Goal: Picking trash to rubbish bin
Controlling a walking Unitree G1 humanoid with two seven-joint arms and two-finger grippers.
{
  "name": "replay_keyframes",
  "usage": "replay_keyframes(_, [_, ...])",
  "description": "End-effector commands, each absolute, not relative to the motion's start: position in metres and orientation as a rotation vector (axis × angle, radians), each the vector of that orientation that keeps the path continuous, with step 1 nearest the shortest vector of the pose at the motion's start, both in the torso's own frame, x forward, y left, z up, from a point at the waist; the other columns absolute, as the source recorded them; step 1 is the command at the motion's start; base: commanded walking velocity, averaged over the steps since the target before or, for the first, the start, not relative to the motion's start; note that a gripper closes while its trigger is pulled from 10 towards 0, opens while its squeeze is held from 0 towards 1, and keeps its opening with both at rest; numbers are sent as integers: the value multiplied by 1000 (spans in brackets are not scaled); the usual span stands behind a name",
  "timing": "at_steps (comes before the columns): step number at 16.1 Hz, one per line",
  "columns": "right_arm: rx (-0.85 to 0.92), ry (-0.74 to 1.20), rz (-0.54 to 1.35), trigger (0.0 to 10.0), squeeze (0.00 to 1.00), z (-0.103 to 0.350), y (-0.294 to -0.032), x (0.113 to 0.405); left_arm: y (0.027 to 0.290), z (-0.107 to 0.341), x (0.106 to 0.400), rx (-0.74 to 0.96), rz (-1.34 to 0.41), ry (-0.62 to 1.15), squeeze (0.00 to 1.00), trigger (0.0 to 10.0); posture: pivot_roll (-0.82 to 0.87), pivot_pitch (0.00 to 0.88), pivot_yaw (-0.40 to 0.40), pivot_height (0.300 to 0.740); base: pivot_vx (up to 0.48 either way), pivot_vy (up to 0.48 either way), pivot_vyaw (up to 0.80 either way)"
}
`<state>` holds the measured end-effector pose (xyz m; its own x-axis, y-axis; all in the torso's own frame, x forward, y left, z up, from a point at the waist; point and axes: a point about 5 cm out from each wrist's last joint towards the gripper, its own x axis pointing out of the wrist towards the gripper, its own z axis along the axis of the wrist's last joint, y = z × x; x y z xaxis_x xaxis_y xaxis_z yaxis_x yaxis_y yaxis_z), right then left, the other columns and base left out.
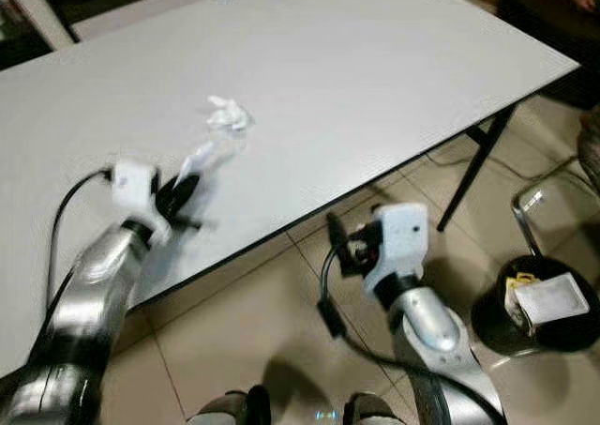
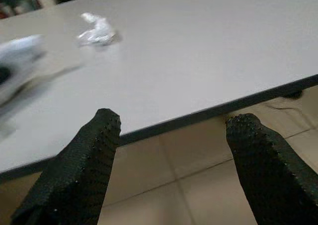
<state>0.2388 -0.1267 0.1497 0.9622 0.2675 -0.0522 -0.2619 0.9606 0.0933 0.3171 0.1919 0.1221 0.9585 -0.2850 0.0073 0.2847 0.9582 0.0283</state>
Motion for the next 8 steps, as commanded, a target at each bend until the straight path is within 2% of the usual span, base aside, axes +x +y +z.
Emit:
replay_keyframes(1, [77,57,223,10000,0,147,-129,243,186,133,307,36,-284,-58,0,10000,-62,67,76,740,0,0,0])
replay_keyframes(5, [116,-36,253,10000,0,178,-121,263,190,159,286,29,-170,-80,0,10000,-33,24,40,740,0,0,0])
replay_keyframes(8, [61,-27,257,10000,0,161,-128,276,183,151,286,111,-151,-41,0,10000,-8,40,34,740,0,0,0])
